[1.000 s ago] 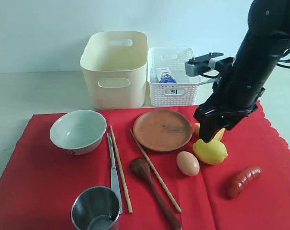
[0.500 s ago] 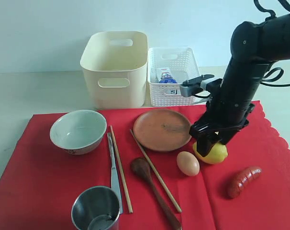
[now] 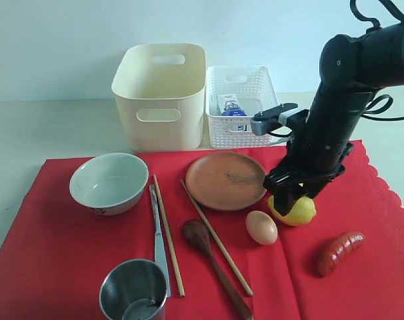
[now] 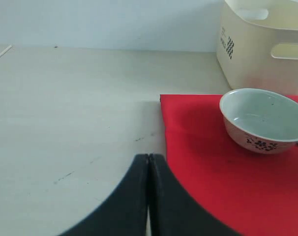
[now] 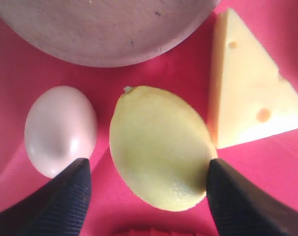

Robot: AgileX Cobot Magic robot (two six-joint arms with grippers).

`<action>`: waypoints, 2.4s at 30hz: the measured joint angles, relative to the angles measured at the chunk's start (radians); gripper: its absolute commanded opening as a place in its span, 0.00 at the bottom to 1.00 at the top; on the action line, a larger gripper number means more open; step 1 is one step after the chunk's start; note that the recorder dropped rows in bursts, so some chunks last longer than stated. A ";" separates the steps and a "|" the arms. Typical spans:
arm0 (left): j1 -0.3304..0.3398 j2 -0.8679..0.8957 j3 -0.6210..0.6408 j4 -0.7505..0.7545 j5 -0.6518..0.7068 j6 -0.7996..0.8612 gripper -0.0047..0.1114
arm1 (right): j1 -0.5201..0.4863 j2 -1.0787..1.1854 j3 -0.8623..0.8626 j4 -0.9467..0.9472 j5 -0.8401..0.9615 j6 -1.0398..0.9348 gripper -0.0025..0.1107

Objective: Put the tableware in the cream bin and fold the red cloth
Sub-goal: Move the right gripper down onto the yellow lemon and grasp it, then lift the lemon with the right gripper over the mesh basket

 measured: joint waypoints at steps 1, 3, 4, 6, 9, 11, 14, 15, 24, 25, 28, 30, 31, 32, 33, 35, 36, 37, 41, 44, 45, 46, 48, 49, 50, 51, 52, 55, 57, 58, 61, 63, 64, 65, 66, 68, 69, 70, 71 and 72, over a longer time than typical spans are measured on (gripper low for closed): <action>0.000 0.000 0.000 0.000 0.000 0.000 0.04 | 0.000 0.004 0.000 -0.002 -0.004 0.000 0.59; 0.000 0.000 0.000 0.000 0.000 0.000 0.04 | 0.000 0.013 0.000 -0.006 -0.010 0.000 0.59; 0.000 0.000 0.000 0.000 0.000 0.000 0.04 | 0.000 0.021 0.000 -0.008 -0.013 0.000 0.59; 0.000 0.000 0.000 0.000 0.000 0.000 0.04 | 0.000 0.037 -0.002 -0.013 -0.021 0.000 0.59; 0.000 0.000 0.000 0.000 0.000 0.000 0.04 | 0.000 0.045 -0.008 -0.007 -0.019 0.009 0.59; 0.000 0.000 0.000 0.000 0.000 0.000 0.04 | 0.000 0.045 -0.008 -0.007 -0.023 0.034 0.57; 0.000 0.000 0.000 0.000 0.000 0.000 0.04 | 0.000 0.045 -0.008 -0.002 -0.031 0.078 0.51; 0.000 0.000 0.000 0.000 0.000 0.000 0.04 | 0.000 0.045 -0.008 0.000 -0.031 0.088 0.49; 0.000 0.000 0.000 0.000 0.000 0.000 0.04 | 0.000 0.045 -0.008 0.002 -0.033 0.106 0.14; 0.000 0.000 0.000 0.000 0.000 0.000 0.04 | 0.000 0.045 -0.008 0.002 -0.033 0.110 0.06; 0.000 0.000 0.000 0.000 0.000 0.000 0.04 | 0.000 0.045 -0.008 0.002 -0.033 0.118 0.02; 0.000 0.000 0.000 0.000 0.000 0.000 0.04 | 0.000 0.045 -0.008 0.002 -0.033 0.120 0.02; 0.000 0.000 0.000 0.000 0.000 0.000 0.04 | 0.000 0.043 -0.008 0.002 -0.033 0.120 0.02; 0.000 0.000 0.000 0.000 0.000 0.000 0.04 | 0.000 0.039 -0.008 0.002 -0.033 0.120 0.02; 0.000 0.000 0.000 0.000 0.000 0.000 0.04 | 0.000 0.035 -0.008 0.002 -0.033 0.120 0.02; 0.000 0.000 0.000 0.000 0.000 0.000 0.04 | 0.000 0.023 -0.004 0.004 -0.037 0.120 0.02; 0.000 0.000 0.000 0.000 0.000 0.000 0.04 | 0.000 0.012 -0.002 0.004 -0.037 0.120 0.02; 0.000 0.000 0.000 0.000 0.000 0.000 0.04 | 0.000 -0.001 0.000 0.004 -0.039 0.120 0.02; 0.000 0.000 0.000 0.000 0.000 0.000 0.04 | 0.000 -0.088 0.000 0.005 -0.041 0.120 0.02; 0.000 0.000 0.000 0.000 0.000 0.000 0.04 | 0.000 -0.142 0.000 0.005 -0.041 0.116 0.02; 0.000 0.000 0.000 0.000 0.000 0.000 0.04 | 0.000 -0.159 0.000 0.005 -0.041 0.114 0.02; 0.000 0.000 0.000 0.000 0.000 0.000 0.04 | 0.000 -0.172 0.000 0.005 -0.041 0.112 0.02; 0.000 0.000 0.000 0.000 0.000 0.000 0.04 | 0.000 -0.204 0.000 0.005 -0.041 0.112 0.02; 0.000 0.000 0.000 0.000 0.000 0.000 0.04 | 0.000 -0.216 0.000 0.005 -0.043 0.112 0.02; 0.000 0.000 0.000 0.000 0.000 0.000 0.04 | 0.000 -0.230 0.000 0.005 -0.046 0.112 0.02; 0.000 0.000 0.000 0.000 0.000 0.000 0.04 | 0.000 -0.244 0.000 0.005 -0.051 0.112 0.02; 0.000 0.000 0.000 0.000 0.000 0.000 0.04 | 0.000 -0.258 0.000 0.005 -0.060 0.112 0.02; 0.000 0.000 0.000 0.000 0.000 0.000 0.04 | 0.000 -0.295 0.000 0.005 -0.096 0.109 0.02; 0.000 0.000 0.000 0.000 0.000 0.000 0.04 | 0.000 -0.312 0.000 0.005 -0.122 0.109 0.02; 0.000 0.000 0.000 0.000 0.000 0.000 0.04 | 0.000 -0.317 0.000 0.005 -0.138 0.109 0.02; 0.000 0.000 0.000 0.000 0.000 0.000 0.04 | 0.000 -0.321 -0.011 0.005 -0.159 0.109 0.02; 0.000 0.000 0.000 0.000 0.000 0.000 0.04 | 0.000 -0.316 -0.036 0.005 -0.168 0.109 0.02; 0.000 0.000 0.000 0.000 0.000 0.000 0.04 | 0.000 -0.312 -0.051 0.006 -0.175 0.107 0.02; 0.000 0.000 0.000 0.000 0.000 0.000 0.04 | 0.000 -0.310 -0.064 0.008 -0.180 0.107 0.02; 0.000 0.000 0.000 0.000 0.000 0.000 0.04 | 0.000 -0.304 -0.082 0.008 -0.186 0.107 0.02; 0.000 0.000 0.000 0.000 0.000 0.000 0.04 | 0.000 -0.290 -0.117 0.010 -0.193 0.107 0.02; 0.000 0.000 0.000 0.000 0.000 0.000 0.04 | 0.000 -0.281 -0.137 0.010 -0.194 0.107 0.02; 0.000 0.000 0.000 0.000 0.000 0.000 0.04 | 0.000 -0.271 -0.157 0.013 -0.196 0.107 0.02; 0.000 0.000 0.000 0.000 0.000 0.000 0.04 | 0.000 -0.261 -0.172 0.012 -0.198 0.107 0.02; 0.000 0.000 0.000 0.000 0.000 0.000 0.04 | 0.000 -0.250 -0.191 0.012 -0.198 0.107 0.02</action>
